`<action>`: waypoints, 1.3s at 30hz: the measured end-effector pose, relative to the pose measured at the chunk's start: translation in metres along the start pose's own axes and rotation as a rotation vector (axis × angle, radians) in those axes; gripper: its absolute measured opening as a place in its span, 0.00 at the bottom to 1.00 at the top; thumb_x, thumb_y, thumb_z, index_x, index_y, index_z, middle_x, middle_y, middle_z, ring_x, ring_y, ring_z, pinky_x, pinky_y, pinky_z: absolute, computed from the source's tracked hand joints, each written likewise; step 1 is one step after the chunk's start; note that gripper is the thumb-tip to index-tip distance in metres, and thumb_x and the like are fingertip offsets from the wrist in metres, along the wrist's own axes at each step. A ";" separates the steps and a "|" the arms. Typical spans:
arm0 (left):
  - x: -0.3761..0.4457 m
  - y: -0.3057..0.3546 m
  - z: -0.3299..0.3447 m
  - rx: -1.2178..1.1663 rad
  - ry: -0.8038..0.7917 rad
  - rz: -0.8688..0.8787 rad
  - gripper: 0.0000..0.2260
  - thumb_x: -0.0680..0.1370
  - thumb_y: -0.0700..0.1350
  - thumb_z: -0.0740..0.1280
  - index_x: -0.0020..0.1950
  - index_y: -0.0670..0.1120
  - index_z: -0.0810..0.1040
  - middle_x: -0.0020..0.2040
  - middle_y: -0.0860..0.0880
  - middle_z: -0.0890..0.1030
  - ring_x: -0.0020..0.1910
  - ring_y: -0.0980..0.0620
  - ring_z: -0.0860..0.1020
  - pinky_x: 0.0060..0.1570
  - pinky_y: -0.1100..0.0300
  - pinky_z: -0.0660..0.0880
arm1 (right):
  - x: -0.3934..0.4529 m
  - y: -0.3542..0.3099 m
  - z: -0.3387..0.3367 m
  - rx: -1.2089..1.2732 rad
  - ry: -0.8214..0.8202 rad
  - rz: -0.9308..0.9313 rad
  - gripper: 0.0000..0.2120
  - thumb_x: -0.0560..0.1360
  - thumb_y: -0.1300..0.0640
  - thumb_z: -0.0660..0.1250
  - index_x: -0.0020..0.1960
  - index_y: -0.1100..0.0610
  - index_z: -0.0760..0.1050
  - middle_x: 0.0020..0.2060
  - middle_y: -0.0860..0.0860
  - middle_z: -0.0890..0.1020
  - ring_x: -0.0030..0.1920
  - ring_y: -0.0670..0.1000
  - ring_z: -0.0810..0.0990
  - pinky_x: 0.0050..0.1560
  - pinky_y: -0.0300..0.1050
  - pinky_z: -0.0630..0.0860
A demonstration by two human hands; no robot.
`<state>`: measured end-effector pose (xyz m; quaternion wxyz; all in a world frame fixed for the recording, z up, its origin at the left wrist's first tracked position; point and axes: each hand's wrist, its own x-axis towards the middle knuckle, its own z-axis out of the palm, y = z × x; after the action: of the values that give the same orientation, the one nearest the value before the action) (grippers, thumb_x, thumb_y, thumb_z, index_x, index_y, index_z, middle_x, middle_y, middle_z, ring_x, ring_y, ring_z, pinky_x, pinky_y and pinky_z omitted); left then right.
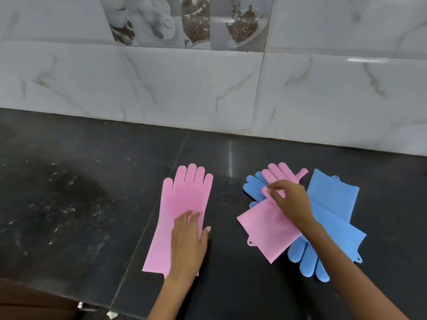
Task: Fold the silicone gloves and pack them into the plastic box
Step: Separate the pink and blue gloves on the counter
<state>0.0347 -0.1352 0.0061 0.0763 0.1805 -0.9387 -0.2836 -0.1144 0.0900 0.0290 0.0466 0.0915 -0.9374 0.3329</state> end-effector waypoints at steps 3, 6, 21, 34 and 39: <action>0.001 0.027 0.020 -0.053 -0.076 0.100 0.20 0.79 0.52 0.63 0.70 0.48 0.72 0.71 0.50 0.69 0.71 0.53 0.64 0.69 0.59 0.62 | -0.017 0.031 -0.021 0.035 0.077 0.112 0.07 0.74 0.58 0.70 0.50 0.59 0.83 0.47 0.52 0.86 0.47 0.51 0.83 0.51 0.44 0.77; 0.005 0.048 0.040 -0.049 -0.125 0.148 0.19 0.79 0.51 0.63 0.70 0.50 0.72 0.72 0.51 0.69 0.72 0.53 0.64 0.70 0.59 0.62 | -0.031 0.047 -0.027 0.040 0.079 0.168 0.09 0.74 0.56 0.70 0.52 0.59 0.82 0.49 0.54 0.85 0.49 0.51 0.82 0.52 0.46 0.78; 0.023 0.101 0.069 -0.015 0.003 0.016 0.10 0.78 0.51 0.66 0.54 0.48 0.83 0.49 0.51 0.81 0.47 0.56 0.73 0.45 0.64 0.72 | -0.011 0.034 -0.009 -0.352 -0.039 0.105 0.13 0.74 0.48 0.65 0.48 0.58 0.78 0.48 0.53 0.83 0.45 0.54 0.80 0.41 0.44 0.73; 0.028 0.059 -0.044 -0.250 0.359 -0.034 0.04 0.75 0.41 0.70 0.45 0.42 0.85 0.40 0.48 0.84 0.35 0.53 0.78 0.41 0.67 0.71 | 0.029 -0.047 -0.030 0.933 0.019 0.381 0.06 0.79 0.61 0.59 0.48 0.62 0.73 0.44 0.57 0.76 0.44 0.54 0.77 0.43 0.52 0.80; 0.014 0.004 -0.092 -0.241 0.549 -0.042 0.06 0.76 0.47 0.68 0.50 0.48 0.83 0.42 0.52 0.82 0.37 0.59 0.80 0.42 0.67 0.78 | 0.041 -0.114 0.016 1.140 -0.151 0.329 0.05 0.80 0.61 0.59 0.49 0.59 0.73 0.47 0.58 0.79 0.46 0.55 0.80 0.41 0.47 0.83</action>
<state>0.0432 -0.1843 0.0848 0.3423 0.2595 -0.8386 -0.3351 -0.1322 -0.0132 0.0928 -0.1287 -0.0210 -0.6135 0.7789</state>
